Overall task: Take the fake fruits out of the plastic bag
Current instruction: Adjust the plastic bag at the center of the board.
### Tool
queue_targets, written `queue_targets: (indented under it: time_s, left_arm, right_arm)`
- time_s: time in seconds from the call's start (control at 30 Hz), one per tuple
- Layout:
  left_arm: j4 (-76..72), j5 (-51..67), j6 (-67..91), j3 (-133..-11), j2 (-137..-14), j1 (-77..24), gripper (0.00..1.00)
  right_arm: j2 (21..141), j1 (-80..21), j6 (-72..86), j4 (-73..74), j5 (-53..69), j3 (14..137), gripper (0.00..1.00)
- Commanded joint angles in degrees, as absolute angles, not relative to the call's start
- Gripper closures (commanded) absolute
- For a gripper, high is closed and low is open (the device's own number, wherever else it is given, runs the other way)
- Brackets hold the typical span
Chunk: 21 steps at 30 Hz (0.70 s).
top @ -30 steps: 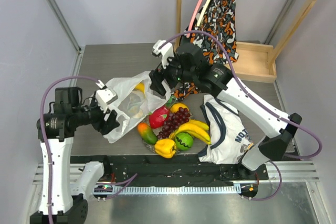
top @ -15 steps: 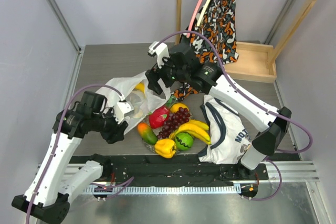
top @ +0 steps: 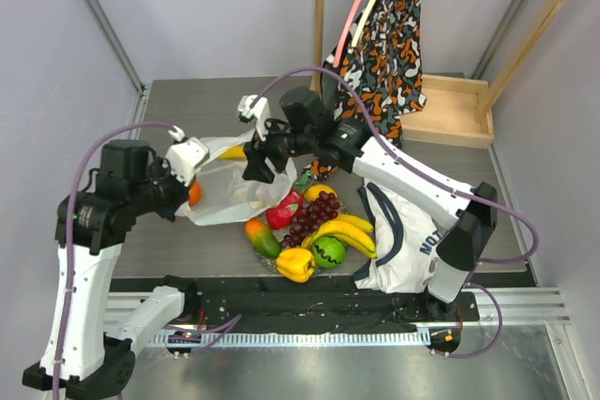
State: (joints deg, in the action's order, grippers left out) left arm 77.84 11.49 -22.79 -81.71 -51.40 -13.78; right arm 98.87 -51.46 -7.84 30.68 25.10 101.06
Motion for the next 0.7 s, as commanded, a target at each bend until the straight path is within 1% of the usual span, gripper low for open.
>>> queue_targets:
  time_s: [0.0, 0.13, 0.23, 0.4, 0.57, 0.67]
  left_arm:
    - [88.9, 10.0, -21.0, -87.4, -51.2, -9.0, 1.00]
    - [92.3, 12.5, -21.9, -90.3, -50.1, -5.8, 1.00]
    - [94.2, 14.8, -22.4, -89.0, -47.7, -3.6, 1.00]
    - [95.1, 15.9, -23.2, -84.6, -44.5, -1.3, 1.00]
    - [95.0, 17.5, -25.6, -81.4, -42.9, -1.2, 1.00]
    - [94.4, 18.6, -26.5, -78.8, -41.2, -1.2, 1.00]
  right_arm:
    - [105.5, -52.9, -9.0, 25.7, 28.0, 102.6, 0.39]
    - [112.9, -53.1, -7.9, 25.1, 25.0, 108.4, 0.45]
    - [117.1, -53.7, -7.1, 22.8, 19.6, 109.4, 0.46]
    - [123.8, -54.0, -8.2, 21.3, 10.1, 112.4, 0.44]
    - [124.7, -53.4, -11.1, 20.9, 7.9, 113.3, 0.44]
    - [126.4, -53.3, -13.3, 20.4, 4.3, 114.0, 0.39]
